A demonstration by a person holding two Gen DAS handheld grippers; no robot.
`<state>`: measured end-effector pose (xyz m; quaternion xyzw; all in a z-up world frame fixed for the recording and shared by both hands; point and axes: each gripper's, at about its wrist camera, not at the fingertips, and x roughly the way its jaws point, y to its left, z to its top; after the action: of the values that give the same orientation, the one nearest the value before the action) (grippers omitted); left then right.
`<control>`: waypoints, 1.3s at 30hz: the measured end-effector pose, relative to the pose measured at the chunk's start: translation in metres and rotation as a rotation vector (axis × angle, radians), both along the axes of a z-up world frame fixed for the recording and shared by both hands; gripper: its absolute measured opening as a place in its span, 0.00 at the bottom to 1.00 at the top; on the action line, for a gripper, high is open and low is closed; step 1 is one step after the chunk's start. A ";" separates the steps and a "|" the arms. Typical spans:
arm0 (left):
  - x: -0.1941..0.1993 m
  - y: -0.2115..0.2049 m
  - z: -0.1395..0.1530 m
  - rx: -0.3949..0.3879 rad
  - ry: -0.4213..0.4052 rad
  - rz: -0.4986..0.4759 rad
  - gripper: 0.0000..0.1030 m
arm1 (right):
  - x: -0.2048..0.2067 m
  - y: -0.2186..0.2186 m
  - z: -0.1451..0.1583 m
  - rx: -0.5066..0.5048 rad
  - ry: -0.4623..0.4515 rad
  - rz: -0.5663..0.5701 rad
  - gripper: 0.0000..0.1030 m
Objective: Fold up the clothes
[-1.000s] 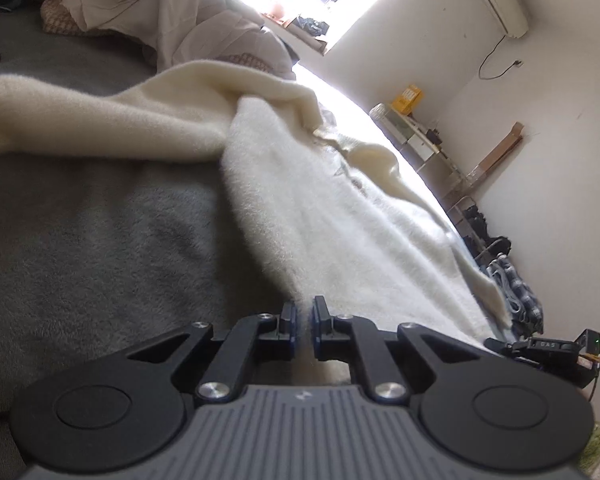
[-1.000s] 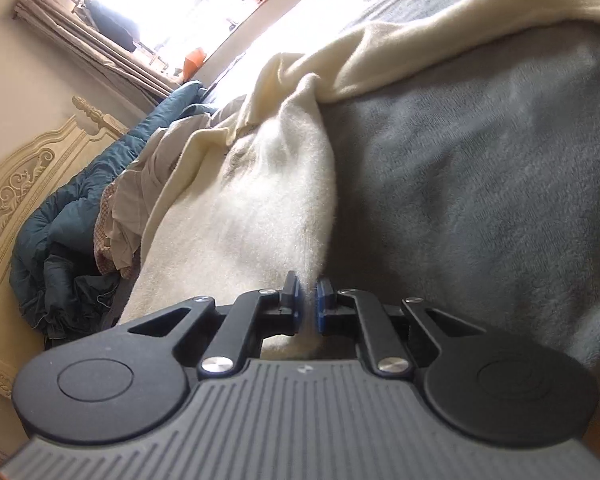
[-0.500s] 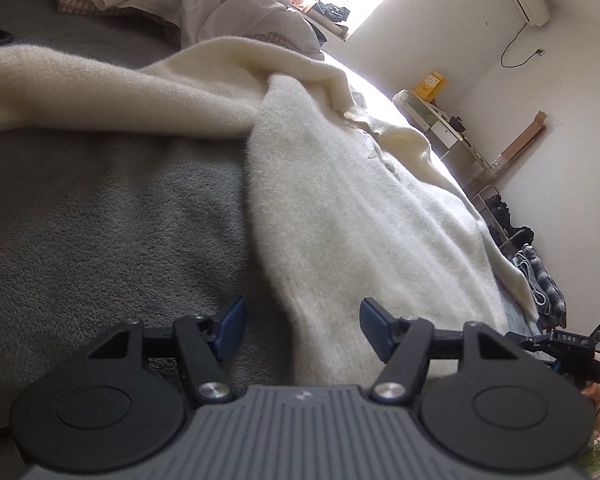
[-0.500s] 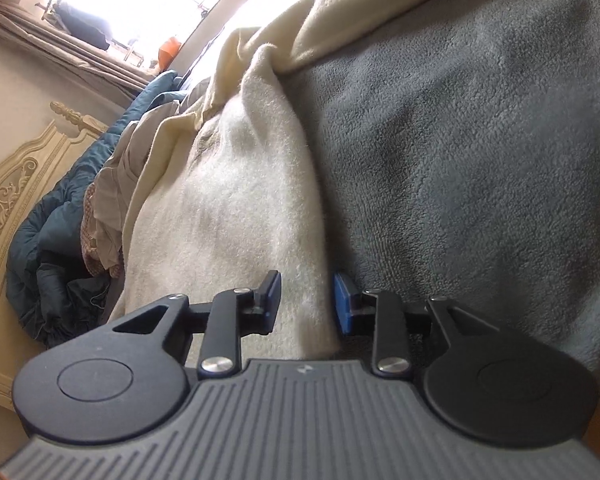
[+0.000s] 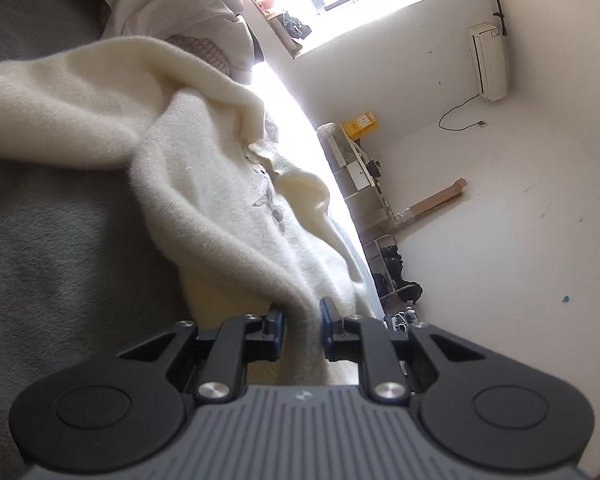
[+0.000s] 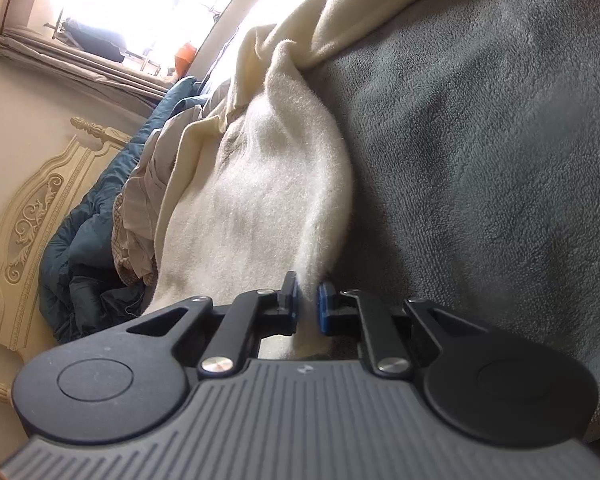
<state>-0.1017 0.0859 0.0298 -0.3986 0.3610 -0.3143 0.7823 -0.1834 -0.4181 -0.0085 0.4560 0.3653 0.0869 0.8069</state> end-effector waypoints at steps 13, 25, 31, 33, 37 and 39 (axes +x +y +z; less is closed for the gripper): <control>0.024 -0.024 -0.005 0.045 0.111 -0.059 0.45 | 0.003 -0.006 -0.012 0.073 0.037 -0.020 0.08; 0.002 0.007 -0.055 0.105 0.214 -0.022 0.58 | 0.007 -0.009 -0.016 0.050 0.066 0.028 0.14; -0.001 0.001 -0.066 0.106 0.164 -0.055 0.13 | 0.019 -0.001 -0.025 0.074 0.078 0.065 0.24; -0.005 0.003 -0.061 0.104 0.124 -0.039 0.09 | 0.022 0.007 -0.022 0.037 0.068 0.084 0.23; -0.024 0.013 -0.044 0.063 0.057 -0.031 0.07 | 0.010 0.016 -0.006 0.019 -0.016 0.129 0.06; -0.035 0.022 -0.036 0.044 0.034 -0.036 0.07 | -0.003 0.016 0.004 0.056 -0.073 0.139 0.06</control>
<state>-0.1364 0.1079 -0.0067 -0.3802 0.3880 -0.3135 0.7789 -0.1869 -0.4021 -0.0043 0.4485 0.3637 0.1694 0.7987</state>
